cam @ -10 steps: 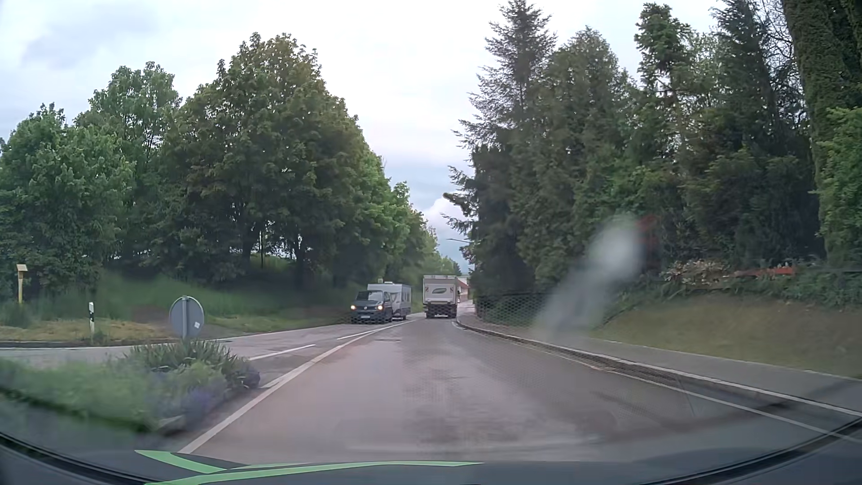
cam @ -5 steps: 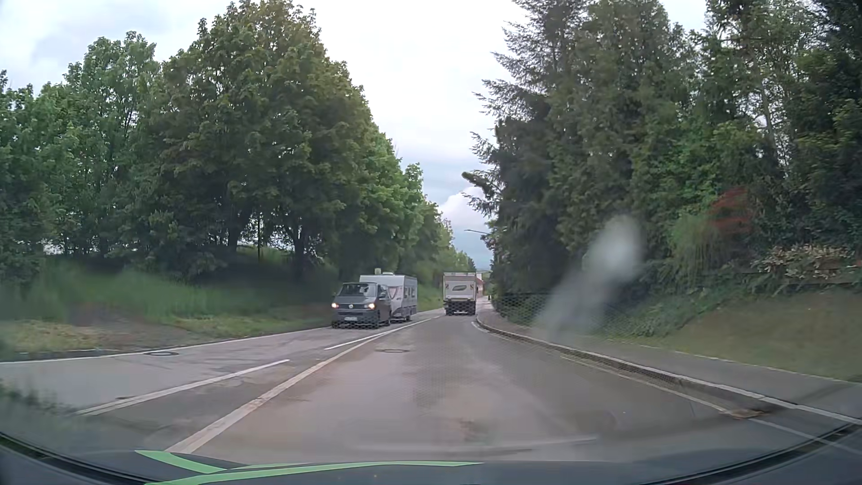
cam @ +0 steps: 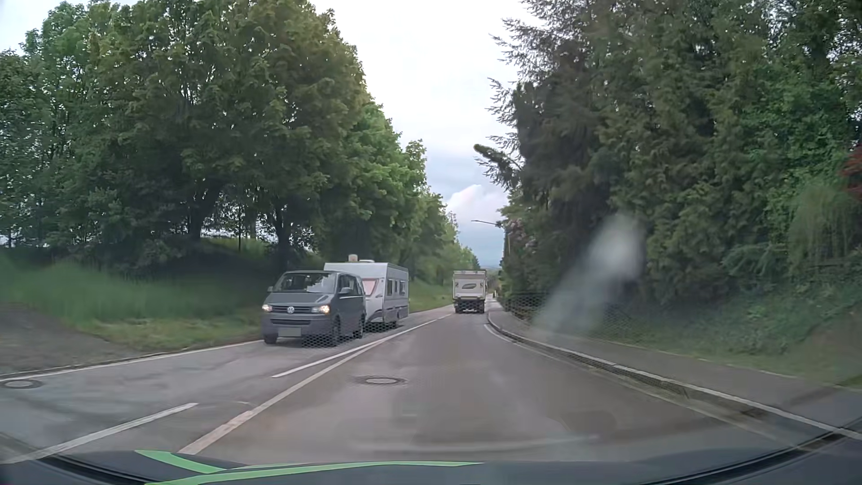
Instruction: Follow the waypoints while adhering to traffic rules and regulations
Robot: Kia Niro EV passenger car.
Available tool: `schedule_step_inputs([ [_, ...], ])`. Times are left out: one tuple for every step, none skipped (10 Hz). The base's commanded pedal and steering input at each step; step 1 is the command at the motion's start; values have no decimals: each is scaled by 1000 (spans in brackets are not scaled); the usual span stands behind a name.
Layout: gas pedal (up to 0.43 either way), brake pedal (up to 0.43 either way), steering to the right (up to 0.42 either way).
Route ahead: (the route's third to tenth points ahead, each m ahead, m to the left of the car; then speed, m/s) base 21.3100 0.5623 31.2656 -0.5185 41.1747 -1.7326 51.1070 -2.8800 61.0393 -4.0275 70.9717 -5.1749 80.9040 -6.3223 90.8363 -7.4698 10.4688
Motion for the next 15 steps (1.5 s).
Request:
schedule_step_inputs([
  [248,0,0],
  [248,0,1],
  [248,0,2],
  [248,0,5],
  [248,0,9],
  [189,0,11],
  [177,0,11],
  [157,0,15],
  [150,0,18],
  [138,0,19],
  [138,0,19],
  [138,0,19],
  [138,0,19],
  [138,0,19],
  [138,0,19],
])
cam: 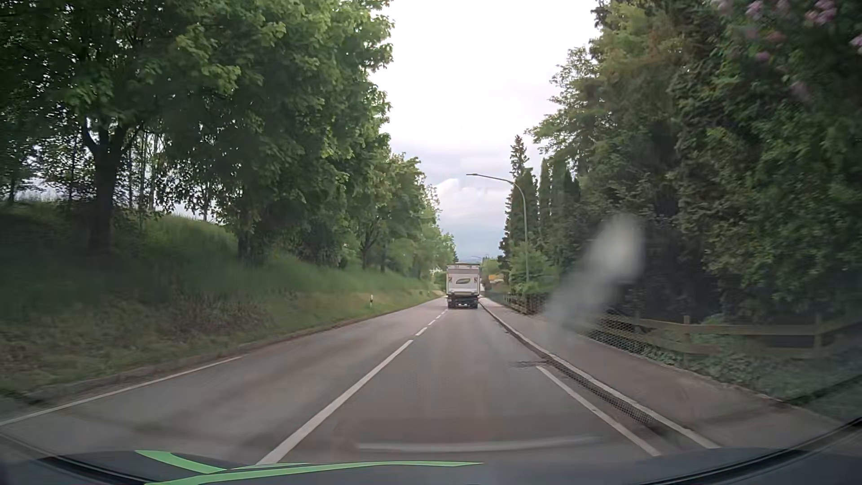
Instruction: Follow the waypoints while adhering to traffic rules and regulations
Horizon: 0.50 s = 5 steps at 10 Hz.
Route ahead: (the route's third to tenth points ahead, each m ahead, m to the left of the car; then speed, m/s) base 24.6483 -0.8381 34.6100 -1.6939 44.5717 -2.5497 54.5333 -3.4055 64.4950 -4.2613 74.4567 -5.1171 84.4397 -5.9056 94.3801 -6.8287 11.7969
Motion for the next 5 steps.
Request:
schedule_step_inputs([
  [138,0,19],
  [138,0,19],
  [138,0,19],
  [138,0,19],
  [138,0,19],
])
